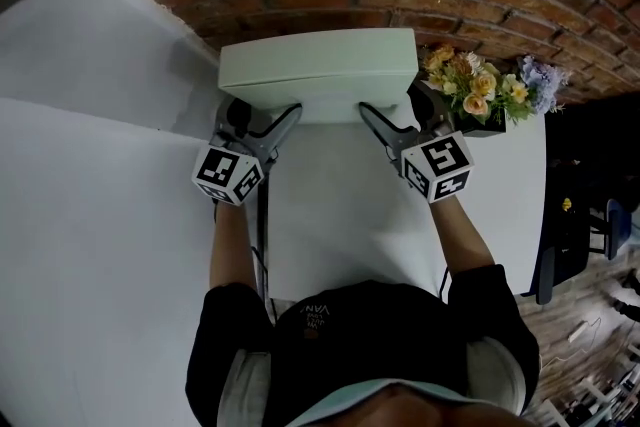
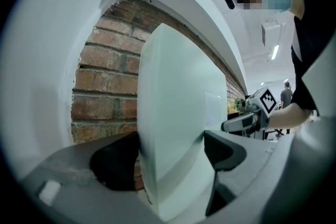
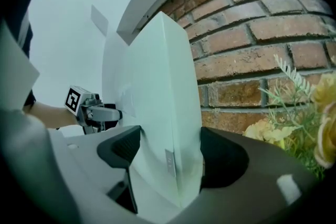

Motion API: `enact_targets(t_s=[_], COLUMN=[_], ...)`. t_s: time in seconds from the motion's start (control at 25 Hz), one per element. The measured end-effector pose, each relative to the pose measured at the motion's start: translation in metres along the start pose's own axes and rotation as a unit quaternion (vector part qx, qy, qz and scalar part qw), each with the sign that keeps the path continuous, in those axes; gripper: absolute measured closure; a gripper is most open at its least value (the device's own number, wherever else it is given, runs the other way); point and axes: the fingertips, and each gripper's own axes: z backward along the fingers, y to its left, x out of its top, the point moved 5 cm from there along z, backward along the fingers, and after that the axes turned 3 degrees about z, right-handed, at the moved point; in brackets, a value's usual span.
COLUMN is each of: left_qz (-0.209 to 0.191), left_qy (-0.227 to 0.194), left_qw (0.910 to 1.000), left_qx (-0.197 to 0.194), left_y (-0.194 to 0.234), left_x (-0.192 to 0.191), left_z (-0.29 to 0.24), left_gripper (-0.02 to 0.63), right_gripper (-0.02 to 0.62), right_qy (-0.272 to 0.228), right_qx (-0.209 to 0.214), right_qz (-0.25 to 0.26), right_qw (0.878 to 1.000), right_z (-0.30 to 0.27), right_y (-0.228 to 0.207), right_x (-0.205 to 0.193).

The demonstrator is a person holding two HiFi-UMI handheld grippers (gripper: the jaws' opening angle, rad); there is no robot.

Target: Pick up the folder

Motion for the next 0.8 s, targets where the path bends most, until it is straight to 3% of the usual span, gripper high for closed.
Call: enact_targets(t_s=[0.8], left_qz=[0.003], left_qy=[0.007], left_qw=[1.0], left_qx=[-0.004], left_y=[-0.073], left_x=[0.016], left_z=[0.05], left_gripper=[0.206], right_gripper=[0.244], right_qy=[-0.003], right_qx=[-0.011], right_qz=[0.007], right_qw=[1.0], right_z=[0.083], right_y=[0.04], right_x=[0.011])
